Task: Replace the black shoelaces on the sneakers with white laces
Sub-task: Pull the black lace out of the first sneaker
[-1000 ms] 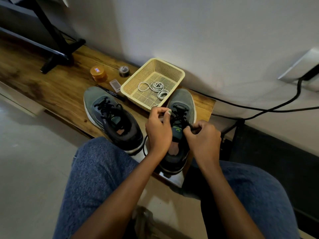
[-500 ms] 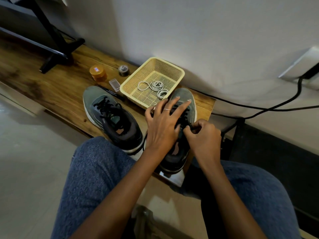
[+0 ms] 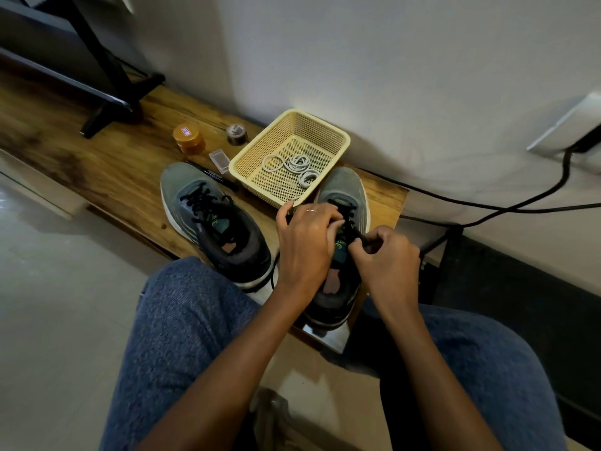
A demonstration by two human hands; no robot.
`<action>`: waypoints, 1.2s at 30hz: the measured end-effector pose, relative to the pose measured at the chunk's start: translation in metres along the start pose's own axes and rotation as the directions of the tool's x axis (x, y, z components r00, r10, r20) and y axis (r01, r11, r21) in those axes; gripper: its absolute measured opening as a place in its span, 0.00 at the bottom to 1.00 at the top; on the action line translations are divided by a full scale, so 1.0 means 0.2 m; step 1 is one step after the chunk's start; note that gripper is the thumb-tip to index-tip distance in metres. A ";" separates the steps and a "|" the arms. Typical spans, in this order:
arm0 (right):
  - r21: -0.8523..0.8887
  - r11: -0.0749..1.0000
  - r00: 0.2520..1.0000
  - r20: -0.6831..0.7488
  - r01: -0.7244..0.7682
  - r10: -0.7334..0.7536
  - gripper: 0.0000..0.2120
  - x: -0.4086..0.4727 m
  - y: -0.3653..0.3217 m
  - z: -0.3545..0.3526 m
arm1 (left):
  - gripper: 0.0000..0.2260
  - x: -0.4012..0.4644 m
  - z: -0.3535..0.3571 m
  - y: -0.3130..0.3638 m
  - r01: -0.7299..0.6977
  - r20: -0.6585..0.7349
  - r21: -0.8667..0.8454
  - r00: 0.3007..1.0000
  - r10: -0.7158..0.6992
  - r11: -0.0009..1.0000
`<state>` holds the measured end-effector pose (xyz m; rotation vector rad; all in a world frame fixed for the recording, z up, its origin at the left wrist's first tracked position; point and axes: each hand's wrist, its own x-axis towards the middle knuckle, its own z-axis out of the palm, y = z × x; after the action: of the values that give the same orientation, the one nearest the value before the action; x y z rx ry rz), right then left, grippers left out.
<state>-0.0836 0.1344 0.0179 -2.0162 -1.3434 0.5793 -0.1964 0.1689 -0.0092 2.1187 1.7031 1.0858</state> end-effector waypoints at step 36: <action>0.027 1.000 1.000 -0.022 0.004 -0.003 0.07 0.00 0.01 -0.01 | 0.05 0.02 -0.04 0.01 0.235 -0.106 -0.303 0.955 -0.277 0.924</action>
<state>-0.0822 0.1332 0.0179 -1.9929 -1.3190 0.5694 -0.1996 0.1699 -0.0018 1.6238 1.7041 1.3409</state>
